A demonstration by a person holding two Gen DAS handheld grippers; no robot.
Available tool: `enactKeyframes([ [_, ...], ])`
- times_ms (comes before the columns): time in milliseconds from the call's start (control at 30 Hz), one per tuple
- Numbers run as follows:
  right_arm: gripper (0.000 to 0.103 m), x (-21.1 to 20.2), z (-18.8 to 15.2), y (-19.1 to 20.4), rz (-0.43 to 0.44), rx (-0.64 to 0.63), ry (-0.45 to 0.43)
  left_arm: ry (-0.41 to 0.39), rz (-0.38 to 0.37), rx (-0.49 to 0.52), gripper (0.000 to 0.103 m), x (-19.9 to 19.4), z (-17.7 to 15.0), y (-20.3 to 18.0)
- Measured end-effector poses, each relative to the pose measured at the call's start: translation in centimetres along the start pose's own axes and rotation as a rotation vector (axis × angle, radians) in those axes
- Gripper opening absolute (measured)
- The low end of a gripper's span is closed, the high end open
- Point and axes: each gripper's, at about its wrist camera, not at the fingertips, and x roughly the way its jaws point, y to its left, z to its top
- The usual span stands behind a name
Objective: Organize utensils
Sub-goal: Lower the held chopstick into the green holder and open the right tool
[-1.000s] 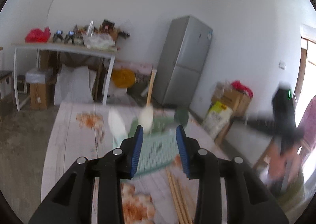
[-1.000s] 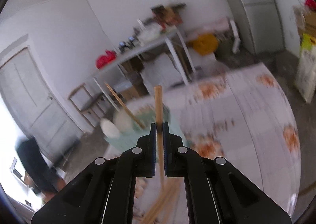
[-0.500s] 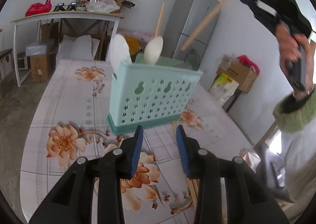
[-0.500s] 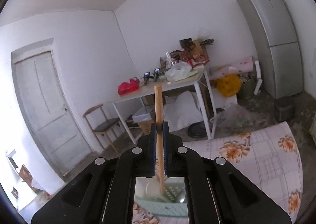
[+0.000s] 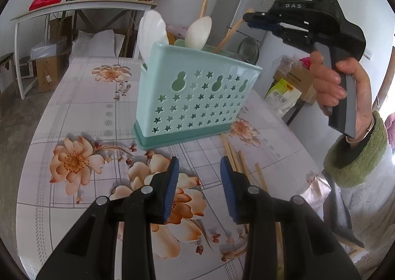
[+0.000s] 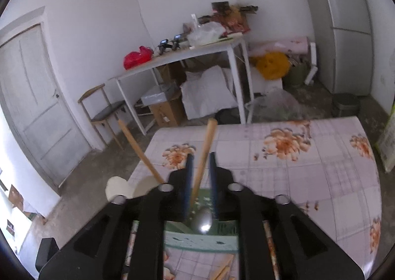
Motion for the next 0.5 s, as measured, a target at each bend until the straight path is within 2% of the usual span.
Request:
enactKeyframes([
  [100,0.048,-1.8,0.2,-1.0,-0.011,0.035,-0.045,0.001,0.001,0.002,0.035,0.0,0.1,-0.1],
  [167,0.052,-3.7,0.2,-1.6,-0.036,0.044,-0.081,0.003,0.001,-0.002,0.036,0.1,0.1,-0.1],
  [333,0.054,-8.8,-1.6,-3.1,-0.057,0.081,-0.14,0.023,0.022,-0.006,0.038,0.5,0.2,0.0],
  [400,0.054,-9.8,-3.5,-3.2,-0.055,0.078,-0.108,0.035,0.034,-0.009,0.039,0.7,0.2,0.0],
  [500,0.054,-9.2,-7.3,-2.8,-0.041,0.071,0.011,0.053,0.049,-0.01,0.04,1.1,0.1,0.1],
])
